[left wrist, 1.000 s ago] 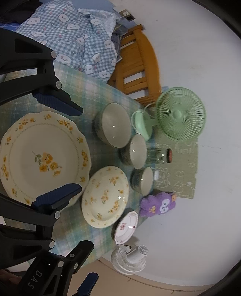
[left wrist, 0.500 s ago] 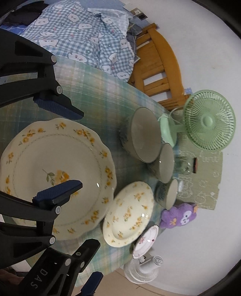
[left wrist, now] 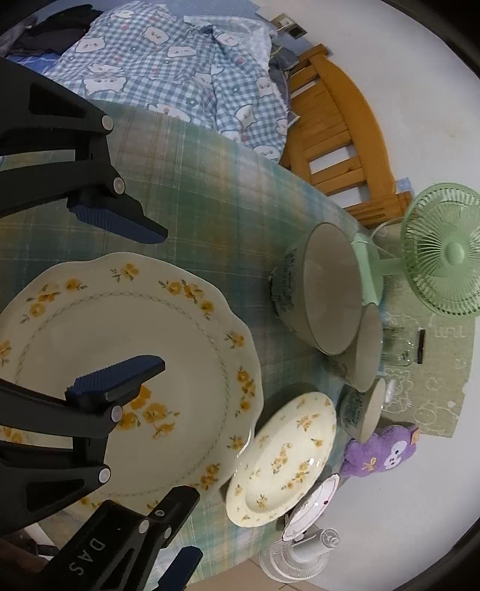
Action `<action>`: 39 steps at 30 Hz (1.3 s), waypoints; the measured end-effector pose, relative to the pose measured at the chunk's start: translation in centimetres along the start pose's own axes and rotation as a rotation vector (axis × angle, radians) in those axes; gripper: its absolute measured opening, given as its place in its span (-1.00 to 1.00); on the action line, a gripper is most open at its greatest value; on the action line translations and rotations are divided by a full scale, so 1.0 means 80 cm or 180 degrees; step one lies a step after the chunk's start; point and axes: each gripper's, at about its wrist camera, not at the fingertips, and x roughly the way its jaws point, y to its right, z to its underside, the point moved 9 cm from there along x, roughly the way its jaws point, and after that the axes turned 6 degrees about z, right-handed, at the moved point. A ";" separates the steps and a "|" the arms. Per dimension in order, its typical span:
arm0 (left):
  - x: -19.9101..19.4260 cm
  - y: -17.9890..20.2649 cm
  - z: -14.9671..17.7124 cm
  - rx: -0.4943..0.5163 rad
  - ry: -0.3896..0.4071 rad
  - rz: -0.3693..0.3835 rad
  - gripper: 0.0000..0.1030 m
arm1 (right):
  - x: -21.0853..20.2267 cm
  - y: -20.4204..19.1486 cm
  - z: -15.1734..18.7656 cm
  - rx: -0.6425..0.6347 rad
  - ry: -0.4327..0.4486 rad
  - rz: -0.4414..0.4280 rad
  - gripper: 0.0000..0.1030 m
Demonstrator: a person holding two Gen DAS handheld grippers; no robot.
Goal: Organize plates and bowls
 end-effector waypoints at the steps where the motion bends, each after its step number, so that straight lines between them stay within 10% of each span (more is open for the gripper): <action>1: 0.004 -0.001 0.001 -0.0002 -0.0027 0.0004 0.23 | 0.003 -0.001 0.001 -0.0011 -0.0021 0.0010 0.58; 39: 0.045 -0.004 0.008 0.0201 -0.0410 0.0198 0.05 | 0.062 -0.012 0.025 0.0092 -0.0571 0.0182 0.25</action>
